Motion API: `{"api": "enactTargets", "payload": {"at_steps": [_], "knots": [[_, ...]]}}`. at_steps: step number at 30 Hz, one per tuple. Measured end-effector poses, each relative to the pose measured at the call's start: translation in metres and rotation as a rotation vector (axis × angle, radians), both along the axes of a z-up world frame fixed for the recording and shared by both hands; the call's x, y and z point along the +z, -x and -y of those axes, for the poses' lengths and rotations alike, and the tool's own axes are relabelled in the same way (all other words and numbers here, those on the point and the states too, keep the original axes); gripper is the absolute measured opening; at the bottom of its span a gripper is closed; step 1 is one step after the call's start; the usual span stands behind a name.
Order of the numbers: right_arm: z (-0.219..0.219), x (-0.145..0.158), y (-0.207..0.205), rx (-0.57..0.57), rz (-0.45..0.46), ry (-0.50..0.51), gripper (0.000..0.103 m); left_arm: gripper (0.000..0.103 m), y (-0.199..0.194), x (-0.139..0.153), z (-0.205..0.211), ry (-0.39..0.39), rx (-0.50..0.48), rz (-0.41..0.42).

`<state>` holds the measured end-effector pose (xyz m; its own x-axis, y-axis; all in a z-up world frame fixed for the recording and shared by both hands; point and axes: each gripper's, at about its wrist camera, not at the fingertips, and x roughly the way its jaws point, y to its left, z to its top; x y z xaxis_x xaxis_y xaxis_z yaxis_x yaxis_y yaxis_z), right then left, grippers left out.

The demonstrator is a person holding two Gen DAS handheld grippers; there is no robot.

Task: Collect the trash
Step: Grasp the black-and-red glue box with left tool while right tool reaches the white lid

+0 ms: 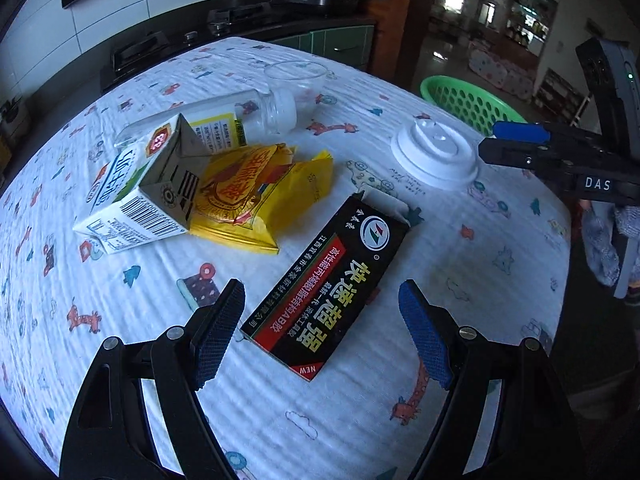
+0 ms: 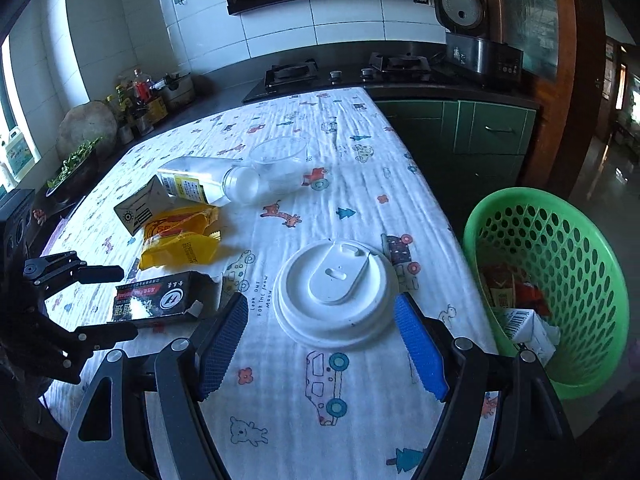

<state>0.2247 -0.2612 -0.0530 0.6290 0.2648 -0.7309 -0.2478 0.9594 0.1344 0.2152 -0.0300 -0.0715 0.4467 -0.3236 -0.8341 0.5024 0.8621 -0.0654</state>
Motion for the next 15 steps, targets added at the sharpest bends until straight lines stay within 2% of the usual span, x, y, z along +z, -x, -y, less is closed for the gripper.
{"api": "enactTargets", "payload": {"at_steps": [7, 15], "knots": [[0.003, -0.007, -0.001, 0.003, -0.016, 0.01, 0.073, 0.076, -0.007, -0.013, 0.005, -0.03, -0.028, -0.036], [0.004, -0.017, -0.014, -0.001, -0.038, 0.01, 0.073, 0.056, -0.005, -0.011, 0.01, -0.031, -0.019, -0.01]]}}
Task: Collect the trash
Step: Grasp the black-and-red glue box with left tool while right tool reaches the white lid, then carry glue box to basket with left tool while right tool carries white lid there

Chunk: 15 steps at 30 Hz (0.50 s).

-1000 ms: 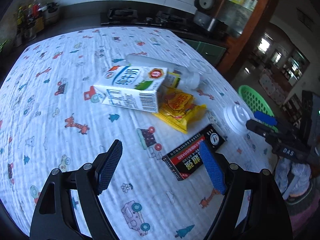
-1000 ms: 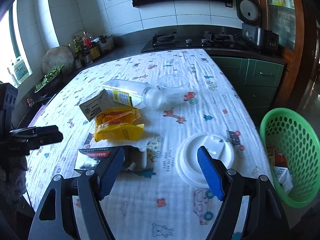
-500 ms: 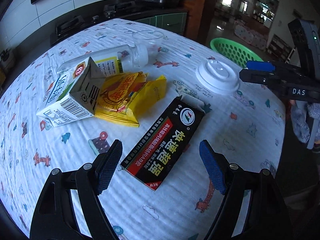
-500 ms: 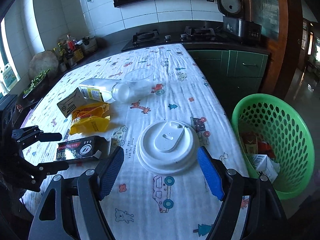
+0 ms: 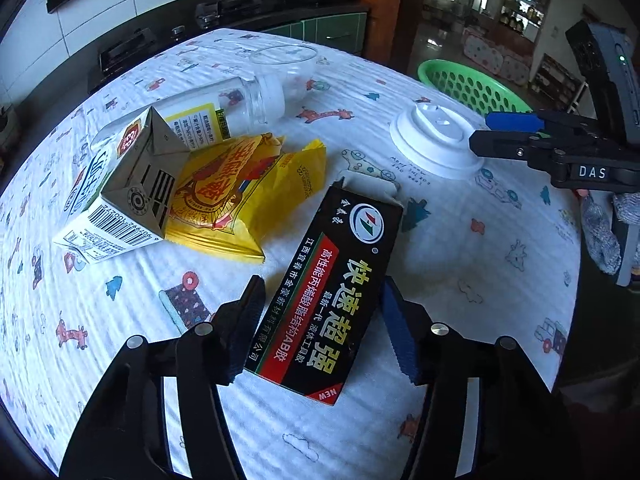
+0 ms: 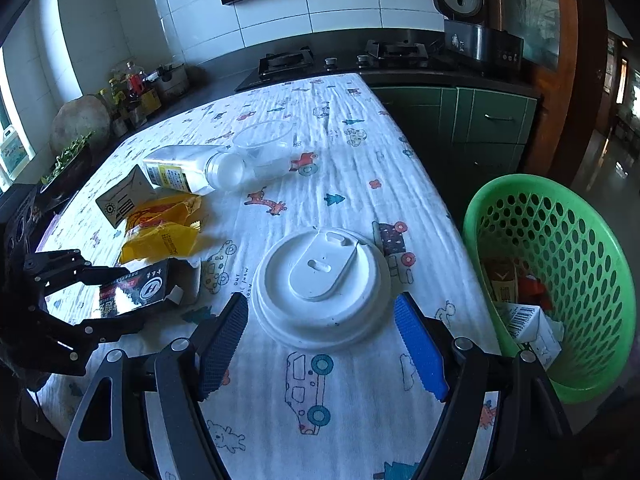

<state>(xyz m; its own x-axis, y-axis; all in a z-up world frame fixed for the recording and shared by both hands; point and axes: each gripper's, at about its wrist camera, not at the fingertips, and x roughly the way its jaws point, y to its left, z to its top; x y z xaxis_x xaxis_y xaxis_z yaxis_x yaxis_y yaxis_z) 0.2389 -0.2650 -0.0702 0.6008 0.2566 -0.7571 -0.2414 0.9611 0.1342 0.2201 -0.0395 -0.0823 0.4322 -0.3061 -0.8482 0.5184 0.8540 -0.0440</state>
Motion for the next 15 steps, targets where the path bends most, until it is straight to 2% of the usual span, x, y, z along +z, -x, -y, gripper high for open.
{"api": "enactTargets", "payload": {"at_steps": [4, 7, 12, 15], "knots": [[-0.005, -0.006, -0.006, 0.014, -0.01, 0.005, 0.074, 0.05, 0.003, 0.001, 0.0, 0.011, 0.003, -0.007], [-0.01, -0.01, -0.012, 0.024, -0.013, 0.02, 0.08, 0.05, 0.005, 0.001, 0.0, 0.007, -0.002, -0.008], [-0.016, -0.015, -0.02, 0.032, -0.015, 0.048, 0.08, 0.05, 0.006, 0.002, 0.003, 0.012, -0.01, -0.019], [-0.019, -0.016, -0.024, 0.031, -0.007, 0.075, 0.08, 0.058, 0.005, 0.003, 0.006, 0.011, -0.015, -0.02]]}}
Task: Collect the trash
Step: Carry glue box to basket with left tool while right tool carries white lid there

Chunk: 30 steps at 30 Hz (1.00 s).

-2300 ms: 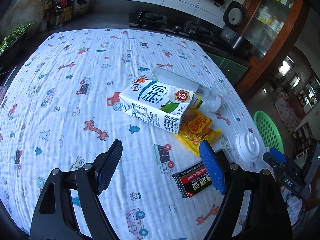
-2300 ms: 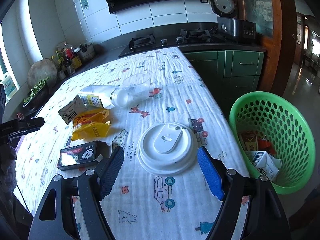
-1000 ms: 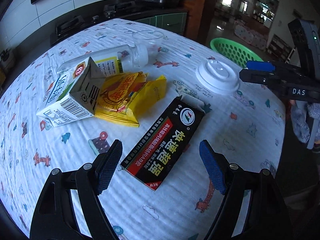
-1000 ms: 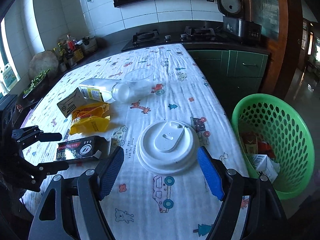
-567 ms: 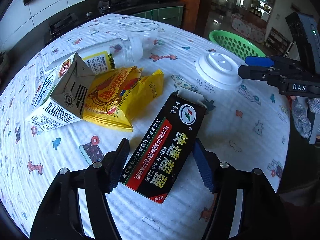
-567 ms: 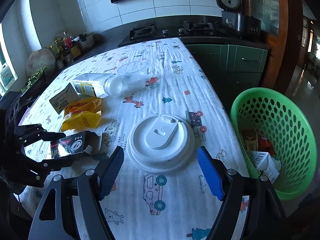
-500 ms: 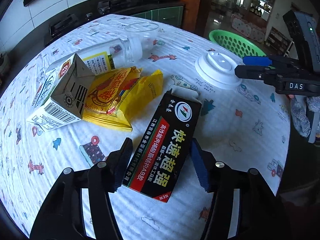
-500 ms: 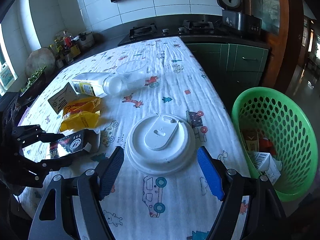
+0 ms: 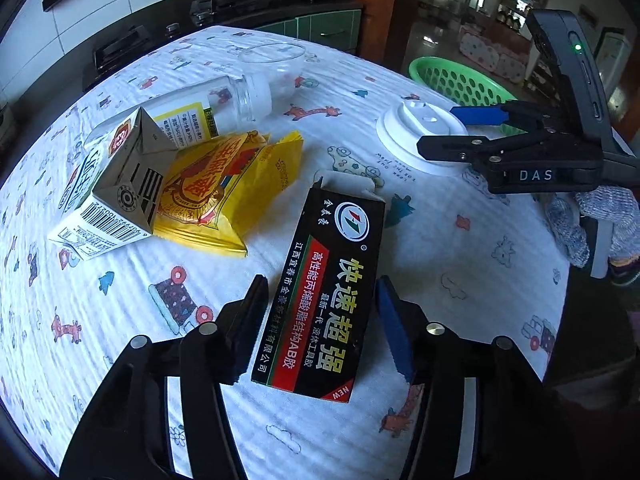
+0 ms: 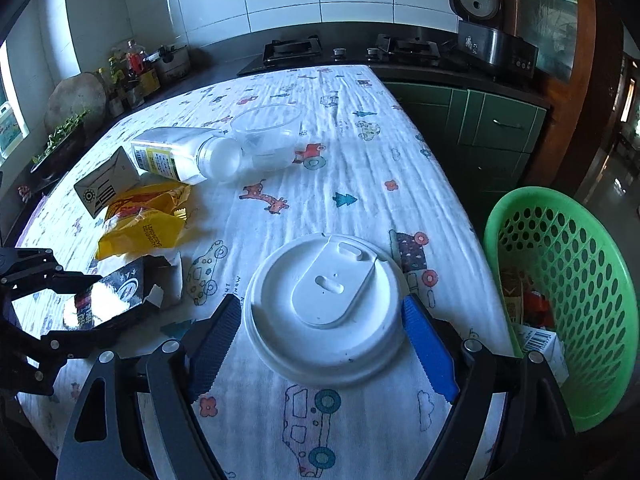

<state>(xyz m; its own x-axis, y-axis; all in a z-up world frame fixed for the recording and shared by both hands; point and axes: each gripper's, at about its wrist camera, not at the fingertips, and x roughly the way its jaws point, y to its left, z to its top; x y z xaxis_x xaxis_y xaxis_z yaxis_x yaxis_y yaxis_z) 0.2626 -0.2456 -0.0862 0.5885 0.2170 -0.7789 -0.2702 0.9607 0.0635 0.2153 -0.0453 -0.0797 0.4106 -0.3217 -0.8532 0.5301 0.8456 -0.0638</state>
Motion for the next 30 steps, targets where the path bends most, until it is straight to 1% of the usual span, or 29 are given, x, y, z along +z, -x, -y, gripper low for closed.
{"api": "enactTargets", "payload": {"at_steps": [2, 6, 8, 12, 13, 14, 16, 21, 25, 30], "knots": [[-0.003, -0.001, -0.001, 0.0, 0.003, 0.024, 0.08, 0.061, -0.003, 0.001, 0.003, 0.001, -0.001, 0.0], [-0.009, -0.003, -0.001, 0.011, 0.019, 0.076, 0.078, 0.061, -0.006, -0.001, 0.007, -0.001, -0.002, -0.004], [-0.008, -0.004, -0.001, 0.006, 0.018, 0.075, 0.076, 0.061, -0.006, -0.003, 0.009, -0.001, 0.002, -0.008], [-0.006, -0.003, 0.0, 0.0, 0.018, 0.062, 0.076, 0.061, -0.007, -0.002, 0.012, 0.002, 0.003, -0.004], [-0.006, -0.003, 0.002, -0.004, 0.021, 0.058, 0.076, 0.06, -0.007, -0.003, 0.012, 0.001, 0.006, -0.001], [-0.005, -0.002, 0.003, -0.008, 0.024, 0.052, 0.076, 0.054, -0.007, -0.003, 0.013, 0.0, 0.01, 0.003], [-0.002, 0.002, 0.007, -0.015, 0.03, 0.036, 0.076, 0.05, -0.007, -0.002, 0.012, 0.006, 0.019, 0.004], [0.007, 0.019, 0.02, -0.031, 0.063, 0.007, 0.076, 0.049, -0.004, 0.001, 0.012, 0.023, 0.036, 0.004], [0.026, 0.033, 0.028, -0.071, 0.089, -0.02, 0.076, 0.049, 0.0, 0.011, 0.016, 0.07, 0.035, 0.003], [0.071, 0.046, 0.031, -0.165, 0.11, -0.039, 0.076, 0.049, -0.002, 0.027, 0.031, 0.125, 0.025, 0.005]]}}
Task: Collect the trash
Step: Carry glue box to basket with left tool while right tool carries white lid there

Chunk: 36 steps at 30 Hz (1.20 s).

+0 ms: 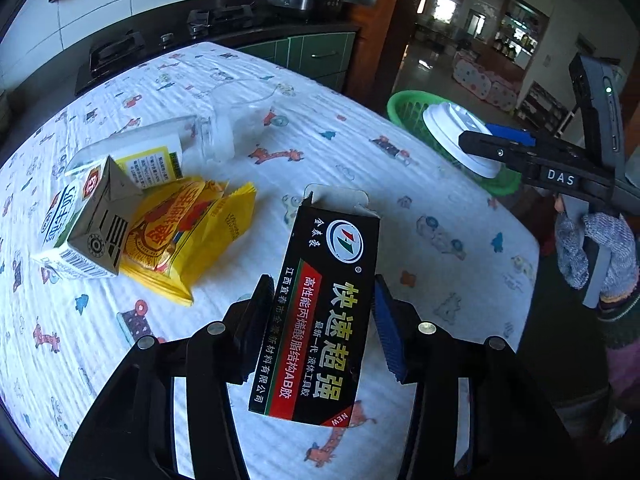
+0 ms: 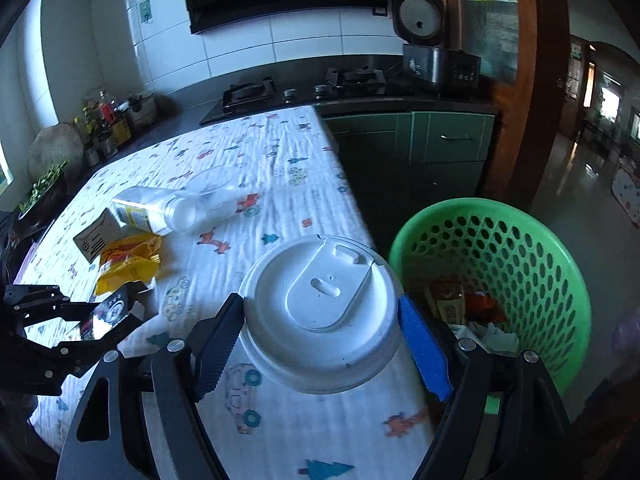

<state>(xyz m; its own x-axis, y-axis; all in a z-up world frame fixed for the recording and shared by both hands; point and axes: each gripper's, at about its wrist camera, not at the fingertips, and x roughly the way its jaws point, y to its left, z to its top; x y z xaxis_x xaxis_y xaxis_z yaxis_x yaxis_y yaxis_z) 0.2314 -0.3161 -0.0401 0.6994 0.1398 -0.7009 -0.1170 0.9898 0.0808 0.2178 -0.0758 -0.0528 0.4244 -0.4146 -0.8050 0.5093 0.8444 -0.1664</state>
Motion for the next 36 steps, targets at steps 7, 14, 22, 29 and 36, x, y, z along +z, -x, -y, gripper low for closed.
{"api": "enactTargets", "payload": {"at_steps": [7, 14, 22, 29, 36], "knots": [[0.084, 0.002, -0.005, -0.159, -0.027, -0.018, 0.076, 0.049, -0.008, 0.018, 0.035, 0.055, -0.038, 0.005], [0.145, -0.013, -0.013, -0.272, -0.068, -0.027, 0.076, 0.049, -0.024, 0.033, 0.081, 0.056, -0.084, 0.018], [0.186, -0.036, -0.021, -0.322, -0.107, -0.114, 0.076, 0.049, -0.05, 0.046, 0.132, 0.086, -0.119, 0.017], [0.198, -0.033, -0.016, -0.328, -0.08, -0.106, 0.079, 0.049, -0.076, 0.045, 0.175, 0.092, -0.139, 0.009], [0.2, -0.02, 0.007, -0.314, -0.028, -0.056, 0.079, 0.049, -0.104, 0.036, 0.21, 0.1, -0.139, -0.017]]}}
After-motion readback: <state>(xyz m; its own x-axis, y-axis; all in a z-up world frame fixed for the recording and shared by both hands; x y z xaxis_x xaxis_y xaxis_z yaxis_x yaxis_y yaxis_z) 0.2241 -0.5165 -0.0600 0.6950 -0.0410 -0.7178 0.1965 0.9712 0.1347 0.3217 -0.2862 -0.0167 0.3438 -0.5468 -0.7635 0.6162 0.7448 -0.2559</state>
